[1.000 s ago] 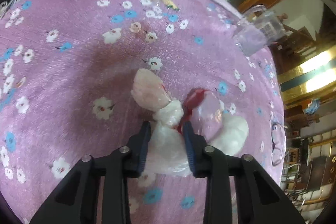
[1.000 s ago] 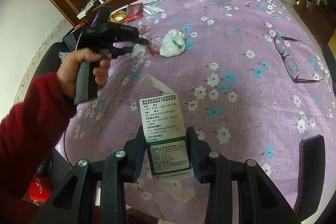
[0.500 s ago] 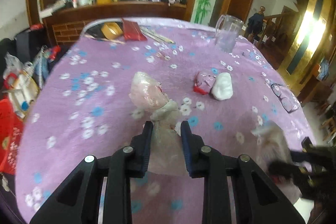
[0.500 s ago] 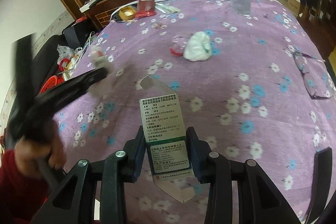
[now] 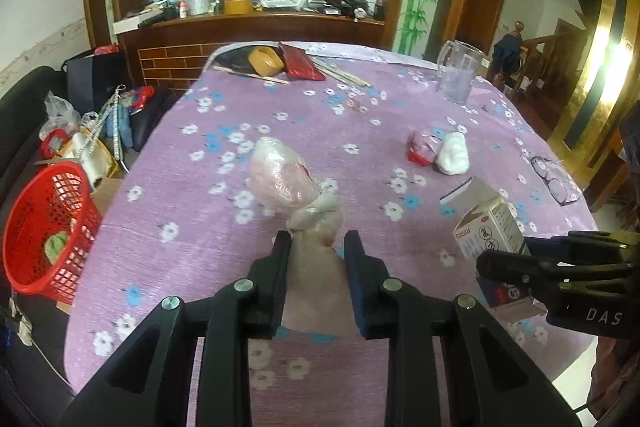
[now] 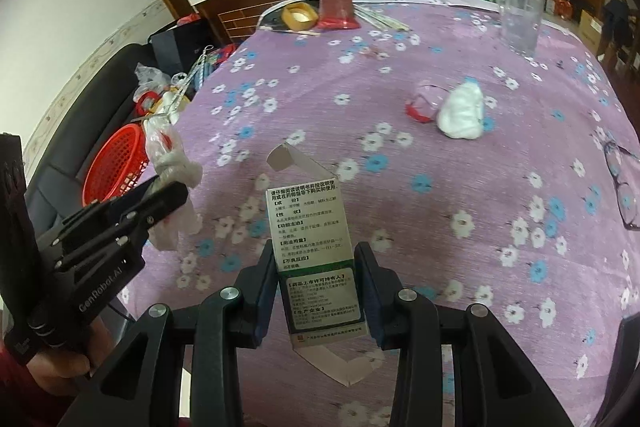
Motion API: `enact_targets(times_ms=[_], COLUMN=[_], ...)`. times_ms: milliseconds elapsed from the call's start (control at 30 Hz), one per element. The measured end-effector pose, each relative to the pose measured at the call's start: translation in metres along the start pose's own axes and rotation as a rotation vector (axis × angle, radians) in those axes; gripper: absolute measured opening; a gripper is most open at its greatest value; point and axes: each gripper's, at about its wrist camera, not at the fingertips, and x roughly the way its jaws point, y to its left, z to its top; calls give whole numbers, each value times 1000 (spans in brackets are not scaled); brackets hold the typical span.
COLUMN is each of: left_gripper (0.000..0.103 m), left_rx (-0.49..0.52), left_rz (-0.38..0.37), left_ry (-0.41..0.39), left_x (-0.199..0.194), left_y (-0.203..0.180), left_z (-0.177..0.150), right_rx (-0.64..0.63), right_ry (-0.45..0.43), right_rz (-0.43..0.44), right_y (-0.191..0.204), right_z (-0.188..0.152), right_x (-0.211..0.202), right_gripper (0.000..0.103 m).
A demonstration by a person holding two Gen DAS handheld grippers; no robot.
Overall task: Collect trash
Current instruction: 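Lift the white plastic bag and leaflet off the table, then carry the white bag and leaflet over the red wastebasket with both grippers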
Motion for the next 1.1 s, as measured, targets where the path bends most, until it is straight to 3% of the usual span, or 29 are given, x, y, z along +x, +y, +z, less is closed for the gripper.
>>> enact_targets(times_ms=[467, 1100], left_gripper=[26, 26], left_rx=[-4, -26], left_rz=[81, 108], left_ry=[-12, -41], left_x=[-16, -30], left_y=[27, 63], left_z=[-8, -5], right_rx=[-60, -131], right_ry=[15, 13], right_rz=[23, 39], right_y=[36, 84], right_z=[7, 20], right_x=[12, 21], right_gripper=[41, 42])
